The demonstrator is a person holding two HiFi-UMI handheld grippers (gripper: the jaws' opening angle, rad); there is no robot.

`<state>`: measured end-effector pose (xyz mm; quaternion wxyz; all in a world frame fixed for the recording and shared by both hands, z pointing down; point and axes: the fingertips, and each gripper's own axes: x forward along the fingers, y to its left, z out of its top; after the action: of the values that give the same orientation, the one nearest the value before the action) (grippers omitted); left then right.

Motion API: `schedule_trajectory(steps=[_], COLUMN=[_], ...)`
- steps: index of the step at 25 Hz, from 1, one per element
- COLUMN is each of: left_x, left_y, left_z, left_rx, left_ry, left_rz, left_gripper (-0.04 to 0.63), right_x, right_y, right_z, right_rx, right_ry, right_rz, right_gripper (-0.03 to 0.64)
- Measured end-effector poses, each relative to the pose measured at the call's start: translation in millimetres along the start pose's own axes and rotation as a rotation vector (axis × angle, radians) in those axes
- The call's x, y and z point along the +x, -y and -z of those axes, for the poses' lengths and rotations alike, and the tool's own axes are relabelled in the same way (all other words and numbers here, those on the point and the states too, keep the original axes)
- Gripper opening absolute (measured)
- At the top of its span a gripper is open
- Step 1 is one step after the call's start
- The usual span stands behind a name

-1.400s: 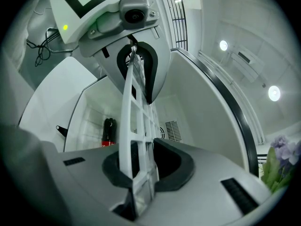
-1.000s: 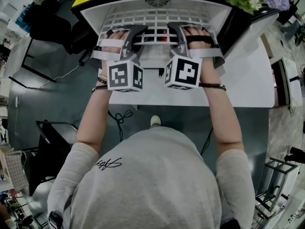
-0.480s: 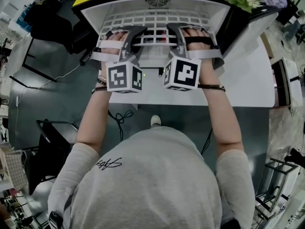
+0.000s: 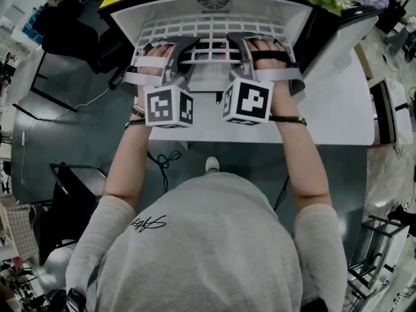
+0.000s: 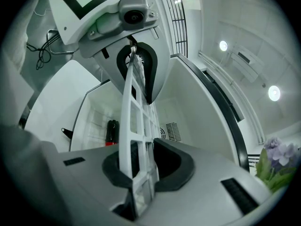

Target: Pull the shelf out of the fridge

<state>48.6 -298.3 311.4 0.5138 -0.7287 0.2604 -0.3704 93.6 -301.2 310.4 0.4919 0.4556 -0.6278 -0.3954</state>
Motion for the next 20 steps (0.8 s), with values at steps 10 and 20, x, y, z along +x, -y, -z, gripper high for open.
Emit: schedule_trajectory(steps=[10, 20], left_x=[-3.8, -8.8], left_y=[1.5, 3.2], left_z=[-1.8, -3.8], left_rx=[-0.002, -0.002], left_ry=[0.0, -0.002], left_rz=[0.003, 0.001], left_gripper=[0.048, 0.048], right_x=[-3.2, -9.1], right_y=[-1.2, -2.8], right_z=[-1.2, -2.8], right_rx=[-0.003, -0.001], right_ry=[0.005, 0.004], right_rz=[0.004, -0.001], right_gripper=[0.05, 0.049])
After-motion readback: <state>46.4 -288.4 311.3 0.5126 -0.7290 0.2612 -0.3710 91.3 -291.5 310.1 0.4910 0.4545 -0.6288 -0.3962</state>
